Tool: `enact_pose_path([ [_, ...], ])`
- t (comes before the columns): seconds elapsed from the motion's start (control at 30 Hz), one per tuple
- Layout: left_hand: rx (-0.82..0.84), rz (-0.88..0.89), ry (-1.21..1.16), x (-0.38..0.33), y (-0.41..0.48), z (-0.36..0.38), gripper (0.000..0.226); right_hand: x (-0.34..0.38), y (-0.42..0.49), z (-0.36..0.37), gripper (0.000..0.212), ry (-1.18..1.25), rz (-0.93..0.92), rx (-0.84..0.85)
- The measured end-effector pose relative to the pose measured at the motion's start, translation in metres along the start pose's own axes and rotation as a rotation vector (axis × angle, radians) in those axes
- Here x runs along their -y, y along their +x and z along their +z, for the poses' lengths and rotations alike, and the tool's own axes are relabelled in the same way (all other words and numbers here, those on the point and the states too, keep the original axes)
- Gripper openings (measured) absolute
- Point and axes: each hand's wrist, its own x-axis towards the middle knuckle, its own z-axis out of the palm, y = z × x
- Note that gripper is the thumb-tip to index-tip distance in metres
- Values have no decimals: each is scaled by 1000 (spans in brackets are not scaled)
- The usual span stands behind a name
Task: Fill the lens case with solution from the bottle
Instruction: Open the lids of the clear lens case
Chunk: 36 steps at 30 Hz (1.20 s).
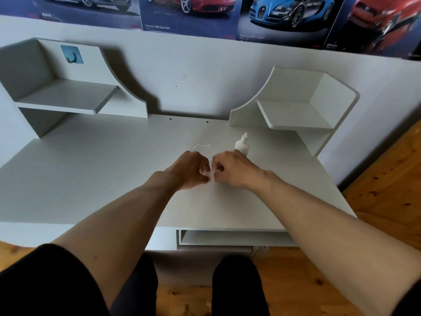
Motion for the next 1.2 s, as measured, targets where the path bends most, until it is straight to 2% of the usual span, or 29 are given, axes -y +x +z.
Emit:
enact_pose_path([
  [0.13, 9, 2, 13, -2, 0, -1, 18, -3, -7, 2, 13, 23, 67, -60],
  [0.37, 13, 9, 25, -2, -1, -2, 19, -14, -12, 7, 14, -137, 67, -64],
  [0.6, 31, 24, 33, -2, 1, -2, 17, -7, -8, 12, 29, -128, 48, -39],
  [0.77, 40, 33, 55, -1, 2, -1, 15, -8, -9, 12, 22, -110, 59, -36],
  [0.97, 93, 33, 106, -4, 7, 1, 24, -9, -4, 12, 11, -69, 68, -28],
  [1.2, 126, 64, 150, -5, 9, 0, 21, -10, -5, 11, 10, -9, 109, -34],
])
